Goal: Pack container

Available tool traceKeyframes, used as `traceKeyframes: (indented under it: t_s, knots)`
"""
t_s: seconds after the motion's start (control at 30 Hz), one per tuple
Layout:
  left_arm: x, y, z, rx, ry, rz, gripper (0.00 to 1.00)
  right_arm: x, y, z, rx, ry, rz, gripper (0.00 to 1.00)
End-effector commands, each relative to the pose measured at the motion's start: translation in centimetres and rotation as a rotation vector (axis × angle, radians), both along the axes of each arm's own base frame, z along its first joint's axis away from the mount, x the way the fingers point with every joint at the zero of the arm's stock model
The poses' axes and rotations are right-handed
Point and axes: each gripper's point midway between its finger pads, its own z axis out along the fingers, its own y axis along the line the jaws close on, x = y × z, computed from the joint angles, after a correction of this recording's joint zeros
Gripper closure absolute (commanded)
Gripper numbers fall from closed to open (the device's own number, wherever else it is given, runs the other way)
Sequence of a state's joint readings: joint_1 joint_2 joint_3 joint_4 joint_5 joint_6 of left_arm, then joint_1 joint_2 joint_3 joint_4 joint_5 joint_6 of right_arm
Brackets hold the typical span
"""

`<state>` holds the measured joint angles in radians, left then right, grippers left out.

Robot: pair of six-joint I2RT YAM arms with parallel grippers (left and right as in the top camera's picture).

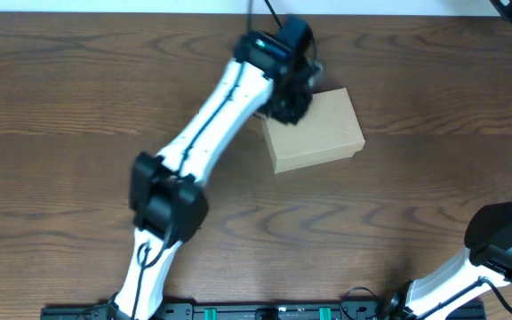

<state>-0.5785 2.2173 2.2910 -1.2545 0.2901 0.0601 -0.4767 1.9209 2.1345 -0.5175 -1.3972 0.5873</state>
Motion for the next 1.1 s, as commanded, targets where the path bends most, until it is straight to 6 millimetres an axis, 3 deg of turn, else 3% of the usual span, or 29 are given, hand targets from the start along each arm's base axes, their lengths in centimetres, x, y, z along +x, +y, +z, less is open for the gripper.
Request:
traceKeyframes:
  t_s: [0.0,0.13,0.27,0.47,0.57,0.8,0.83,0.9,1.07]
  knots:
    - [1.7,3.9,9.7,-0.005,-0.276,0.093,0.94,-1.3,0.3,1.6,-0.026,-0.054,0.01,0.01]
    - [1.5,8.6,15.6,0.008,-0.423,0.221,0.93,-1.4,0.3,1.6,-0.024,-0.055,0.015,0.01]
    - [0.3,13.8,19.7,0.072,-0.531,0.359,0.93,-1.4,0.3,1.6,-0.024,-0.055,0.015,0.01]
    - [-2.6,22.5,24.3,0.281,-0.688,0.617,0.93,-1.4,0.3,1.6,-0.024,-0.055,0.014,0.01]
    - [-3.9,25.5,25.7,0.354,-0.73,0.703,0.91,-1.4,0.3,1.6,-0.025,-0.055,0.014,0.01]
    - [-6.4,30.3,28.4,0.43,-0.807,0.859,0.91,-1.4,0.3,1.6,-0.024,-0.054,0.015,0.01]
    - [-6.9,30.6,29.0,0.422,-0.827,0.874,0.88,-1.4,0.3,1.6,-0.024,-0.054,0.015,0.01]
    - [-7.5,30.8,30.1,0.387,-0.864,0.895,0.67,-1.4,0.3,1.6,-0.024,-0.055,0.015,0.01]
    - [-8.2,31.1,31.6,0.335,-0.911,0.919,0.65,-1.4,0.3,1.6,-0.024,-0.054,0.015,0.01]
